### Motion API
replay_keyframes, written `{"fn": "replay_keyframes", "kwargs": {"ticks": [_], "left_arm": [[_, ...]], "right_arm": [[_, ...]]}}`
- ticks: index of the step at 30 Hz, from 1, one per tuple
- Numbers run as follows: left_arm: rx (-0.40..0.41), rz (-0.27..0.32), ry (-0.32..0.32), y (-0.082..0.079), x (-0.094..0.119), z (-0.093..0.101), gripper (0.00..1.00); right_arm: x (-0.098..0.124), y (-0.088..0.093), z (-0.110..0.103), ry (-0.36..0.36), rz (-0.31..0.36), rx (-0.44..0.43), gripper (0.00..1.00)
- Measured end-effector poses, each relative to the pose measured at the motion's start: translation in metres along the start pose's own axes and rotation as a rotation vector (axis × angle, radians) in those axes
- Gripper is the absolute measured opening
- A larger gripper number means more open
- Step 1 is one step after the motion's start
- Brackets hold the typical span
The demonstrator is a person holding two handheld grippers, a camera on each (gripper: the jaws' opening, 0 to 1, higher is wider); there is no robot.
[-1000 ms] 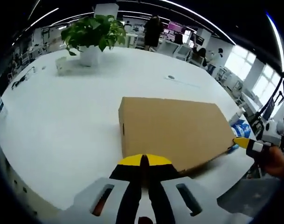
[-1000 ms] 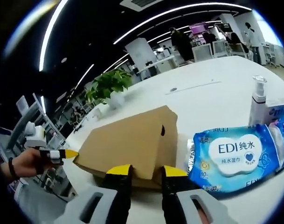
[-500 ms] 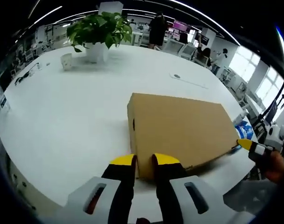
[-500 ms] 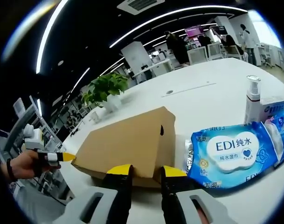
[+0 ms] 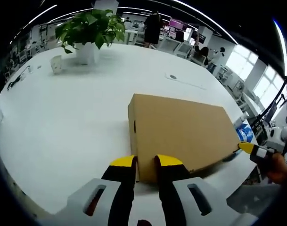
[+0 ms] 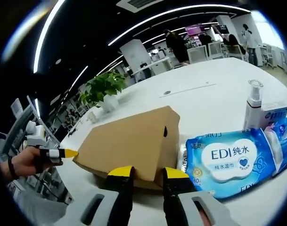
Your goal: Operate the shoe box by opening the lid, removing the specified soft item, and placing it in the target area until the item is outside and the box remains undamaged.
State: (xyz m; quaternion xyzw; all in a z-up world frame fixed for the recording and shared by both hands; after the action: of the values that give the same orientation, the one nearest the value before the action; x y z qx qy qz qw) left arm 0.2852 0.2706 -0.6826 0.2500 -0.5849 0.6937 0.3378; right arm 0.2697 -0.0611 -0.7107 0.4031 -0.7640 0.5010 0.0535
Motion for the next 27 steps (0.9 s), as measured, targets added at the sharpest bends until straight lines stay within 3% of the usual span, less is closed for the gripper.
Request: {"fn": "replay_keyframes", "kwargs": {"ticks": [3,6,10,18,22,27], "left_arm": [[0.007,-0.003,0.013,0.0,0.001,-0.002,0.16],[0.02,-0.02,0.053,0.006,0.004,-0.002,0.24],[0.021,0.046,0.057,0.01,0.018,0.0,0.28],[-0.046,0.147,0.069,0.024,0.04,0.016,0.33],[-0.081,0.149,0.112,0.029,0.039,0.031,0.37],[-0.159,0.147,0.14,0.033,0.039,0.042,0.41]], "right_arm": [[0.002,0.0,0.001,-0.008,-0.007,0.007,0.21],[0.009,0.001,0.003,-0.028,-0.017,0.01,0.2],[0.031,-0.002,0.007,-0.008,0.033,0.037,0.26],[0.079,-0.001,0.019,0.101,0.084,0.124,0.4],[0.098,-0.002,0.027,0.185,0.087,0.186,0.47],[0.126,-0.003,0.039,0.3,0.142,0.158,0.58]]}}
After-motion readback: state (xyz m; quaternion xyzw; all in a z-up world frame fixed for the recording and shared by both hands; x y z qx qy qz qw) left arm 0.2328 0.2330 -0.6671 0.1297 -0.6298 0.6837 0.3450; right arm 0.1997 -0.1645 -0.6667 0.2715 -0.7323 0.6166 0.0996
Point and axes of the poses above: the point that each gripper's makers call its tool centre point, and the gripper's own axes: x roughly backward along the fingers, z roughly to its right, y roughly out of its underside, the point moved 9 cm from there along x, roughly backward along the fingers, and after that the axes turned 5 degrees about -y, right-handed, at the moved point
